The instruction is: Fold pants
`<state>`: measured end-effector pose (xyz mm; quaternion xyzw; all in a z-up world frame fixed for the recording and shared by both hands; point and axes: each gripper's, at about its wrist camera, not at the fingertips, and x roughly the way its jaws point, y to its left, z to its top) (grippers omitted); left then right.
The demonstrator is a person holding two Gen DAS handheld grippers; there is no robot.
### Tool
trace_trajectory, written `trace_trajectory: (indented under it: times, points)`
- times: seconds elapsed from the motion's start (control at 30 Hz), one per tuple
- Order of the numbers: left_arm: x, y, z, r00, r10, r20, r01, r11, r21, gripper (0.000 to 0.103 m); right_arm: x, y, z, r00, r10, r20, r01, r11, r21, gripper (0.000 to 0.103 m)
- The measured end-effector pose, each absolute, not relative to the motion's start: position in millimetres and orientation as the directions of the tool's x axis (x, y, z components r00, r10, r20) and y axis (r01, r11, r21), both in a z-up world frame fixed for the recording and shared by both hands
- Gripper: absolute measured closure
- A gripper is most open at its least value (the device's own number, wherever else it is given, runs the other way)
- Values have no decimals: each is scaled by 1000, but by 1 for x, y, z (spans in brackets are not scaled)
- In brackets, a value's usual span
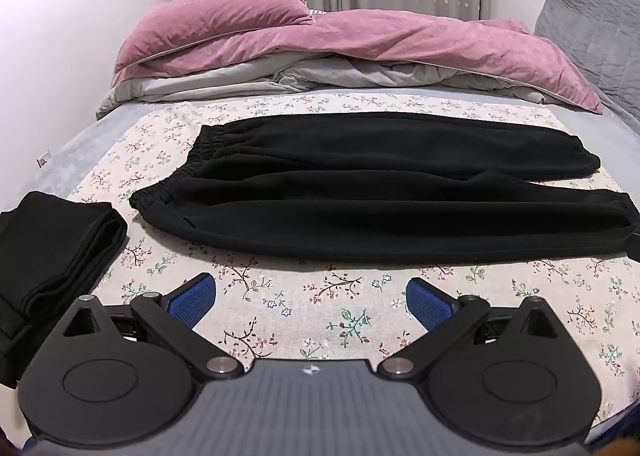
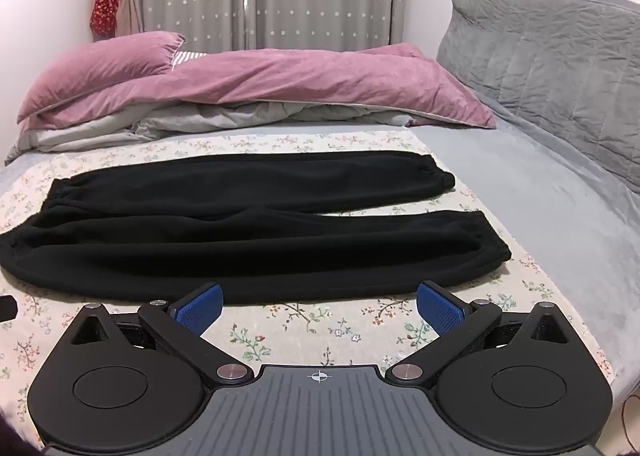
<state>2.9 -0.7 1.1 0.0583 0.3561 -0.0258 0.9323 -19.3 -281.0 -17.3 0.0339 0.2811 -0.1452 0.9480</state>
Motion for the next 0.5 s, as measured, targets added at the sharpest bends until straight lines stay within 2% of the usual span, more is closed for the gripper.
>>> trace_trajectory:
  times: [0.5]
  points:
    - [2, 1, 4, 748, -9, -664, 86, 993, 83, 0, -20, -285, -17, 790, -292, -540, 324, 945, -38, 0]
